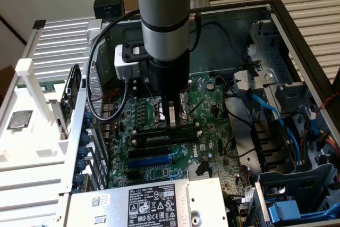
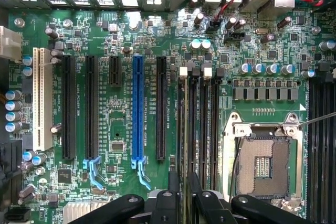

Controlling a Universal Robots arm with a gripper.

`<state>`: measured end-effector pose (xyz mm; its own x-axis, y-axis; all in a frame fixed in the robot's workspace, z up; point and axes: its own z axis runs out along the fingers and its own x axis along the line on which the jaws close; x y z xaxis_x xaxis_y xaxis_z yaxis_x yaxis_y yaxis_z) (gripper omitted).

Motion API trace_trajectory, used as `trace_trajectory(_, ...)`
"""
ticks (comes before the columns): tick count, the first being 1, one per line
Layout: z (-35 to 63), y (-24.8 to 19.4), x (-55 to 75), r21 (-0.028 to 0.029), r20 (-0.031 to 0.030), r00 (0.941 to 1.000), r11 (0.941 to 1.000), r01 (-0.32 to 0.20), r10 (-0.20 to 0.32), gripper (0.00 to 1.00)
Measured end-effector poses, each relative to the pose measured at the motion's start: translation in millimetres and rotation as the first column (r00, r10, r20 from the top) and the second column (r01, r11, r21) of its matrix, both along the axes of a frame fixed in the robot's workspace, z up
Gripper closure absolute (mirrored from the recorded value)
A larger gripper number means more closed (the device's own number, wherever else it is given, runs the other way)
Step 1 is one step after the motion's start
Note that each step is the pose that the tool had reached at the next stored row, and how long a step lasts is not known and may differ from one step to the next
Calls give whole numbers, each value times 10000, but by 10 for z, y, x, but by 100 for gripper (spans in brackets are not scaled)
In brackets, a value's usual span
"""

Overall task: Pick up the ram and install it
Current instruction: 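Insert the ram into the slot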

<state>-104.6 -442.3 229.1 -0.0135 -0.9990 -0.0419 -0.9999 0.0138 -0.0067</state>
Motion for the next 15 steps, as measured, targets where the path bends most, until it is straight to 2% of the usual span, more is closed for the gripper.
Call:
trace_trajectory(9, 112, 0, -12, 1, 0, 10000, 10000, 0, 0, 79)
trace_trajectory(15, 113, 0, -12, 1, 0, 10000, 10000, -12, 12, 79)
